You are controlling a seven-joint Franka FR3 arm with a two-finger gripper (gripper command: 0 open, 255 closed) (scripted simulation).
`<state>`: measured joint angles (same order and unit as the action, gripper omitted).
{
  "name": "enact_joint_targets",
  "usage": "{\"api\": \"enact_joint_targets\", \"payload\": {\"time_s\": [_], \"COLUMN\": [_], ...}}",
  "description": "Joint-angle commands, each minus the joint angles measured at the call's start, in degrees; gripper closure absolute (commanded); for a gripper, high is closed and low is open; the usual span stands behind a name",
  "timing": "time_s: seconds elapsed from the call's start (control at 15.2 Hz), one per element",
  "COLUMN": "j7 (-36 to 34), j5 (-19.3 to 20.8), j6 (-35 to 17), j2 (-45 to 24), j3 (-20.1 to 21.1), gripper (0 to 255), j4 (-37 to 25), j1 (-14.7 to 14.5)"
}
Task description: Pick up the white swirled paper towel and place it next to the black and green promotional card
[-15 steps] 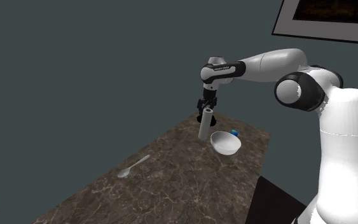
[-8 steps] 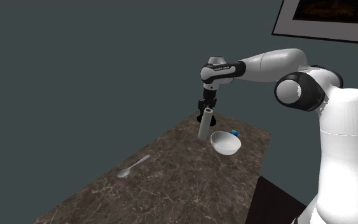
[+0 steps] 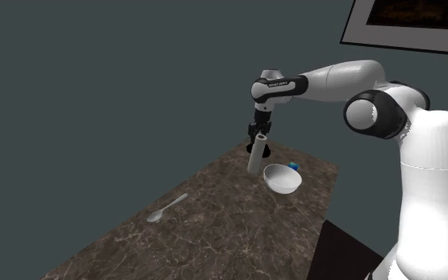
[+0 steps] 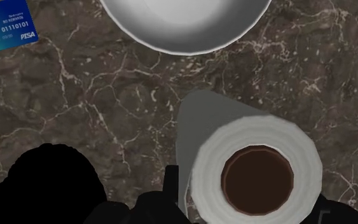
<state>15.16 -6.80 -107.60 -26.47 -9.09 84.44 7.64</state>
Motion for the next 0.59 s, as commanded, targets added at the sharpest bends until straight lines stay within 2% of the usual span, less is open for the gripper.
{"api": "enact_joint_targets", "payload": {"time_s": [0.0, 0.53], "j7": [-0.11, -0.5], "j5": [0.07, 0.31], "j6": [1.17, 6.95], "j2": [0.35, 1.06], "j3": [-0.03, -0.14], "gripper": [255, 255], "j4": [-0.82, -5.92], "j1": [-0.01, 0.16]}}
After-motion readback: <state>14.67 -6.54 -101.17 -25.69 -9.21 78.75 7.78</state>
